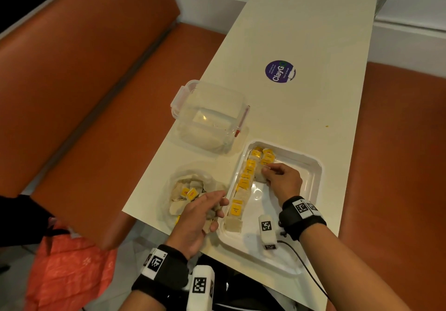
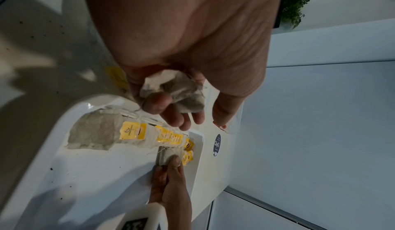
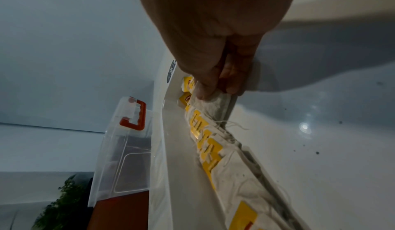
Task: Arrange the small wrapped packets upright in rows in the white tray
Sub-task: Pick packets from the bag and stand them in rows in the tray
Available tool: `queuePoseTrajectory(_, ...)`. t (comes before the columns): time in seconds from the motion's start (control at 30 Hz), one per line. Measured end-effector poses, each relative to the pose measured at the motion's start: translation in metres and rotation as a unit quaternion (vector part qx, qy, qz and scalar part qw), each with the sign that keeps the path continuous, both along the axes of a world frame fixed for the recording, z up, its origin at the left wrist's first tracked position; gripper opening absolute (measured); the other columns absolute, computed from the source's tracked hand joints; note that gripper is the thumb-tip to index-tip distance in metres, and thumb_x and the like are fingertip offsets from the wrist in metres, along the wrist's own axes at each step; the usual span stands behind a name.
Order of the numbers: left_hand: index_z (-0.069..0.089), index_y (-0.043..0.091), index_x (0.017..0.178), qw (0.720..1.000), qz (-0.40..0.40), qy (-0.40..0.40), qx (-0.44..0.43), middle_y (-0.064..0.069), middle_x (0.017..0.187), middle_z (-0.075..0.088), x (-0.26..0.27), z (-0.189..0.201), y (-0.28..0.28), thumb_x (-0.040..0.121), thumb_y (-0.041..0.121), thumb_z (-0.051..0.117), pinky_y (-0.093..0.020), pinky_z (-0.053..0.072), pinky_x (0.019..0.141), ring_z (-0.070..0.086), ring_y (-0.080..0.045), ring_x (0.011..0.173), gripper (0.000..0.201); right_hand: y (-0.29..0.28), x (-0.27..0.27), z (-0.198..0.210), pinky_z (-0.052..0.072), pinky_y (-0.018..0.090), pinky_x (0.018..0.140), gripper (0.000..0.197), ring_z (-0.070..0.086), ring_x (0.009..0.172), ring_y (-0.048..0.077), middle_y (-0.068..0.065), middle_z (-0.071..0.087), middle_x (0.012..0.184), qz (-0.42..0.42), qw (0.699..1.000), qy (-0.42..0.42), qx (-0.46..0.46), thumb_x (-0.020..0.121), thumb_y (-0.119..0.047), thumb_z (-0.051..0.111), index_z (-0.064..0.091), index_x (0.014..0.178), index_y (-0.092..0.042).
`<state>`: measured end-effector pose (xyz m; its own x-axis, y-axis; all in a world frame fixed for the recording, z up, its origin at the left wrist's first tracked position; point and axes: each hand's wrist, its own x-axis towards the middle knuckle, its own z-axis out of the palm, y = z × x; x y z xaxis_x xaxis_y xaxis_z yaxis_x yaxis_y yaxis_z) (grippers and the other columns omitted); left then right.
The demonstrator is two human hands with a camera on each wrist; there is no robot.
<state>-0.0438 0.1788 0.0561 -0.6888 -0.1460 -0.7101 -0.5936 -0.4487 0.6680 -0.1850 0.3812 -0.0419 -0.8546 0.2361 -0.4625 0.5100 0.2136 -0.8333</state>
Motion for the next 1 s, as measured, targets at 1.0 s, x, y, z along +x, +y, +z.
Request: queuePoseTrajectory(1.0, 0.075, 0.013, 0.128, 0.982, -0.096, 0.105, 0.120, -0.009, 0.129, 0.072, 0.012, 0.030, 0.014, 0.091, 0.022, 0.073, -0.022, 0.036, 0.052, 0.065, -0.022, 0.102, 0.038, -0.002, 0.072, 0.135, 0.055, 0.025, 0.073, 0.006, 0.064, 0.072, 0.007, -0.010, 0.076, 0.088, 0.342, 0.936, 0.064, -0.049, 0.088, -0.032, 0.081, 0.080, 0.094, -0.033)
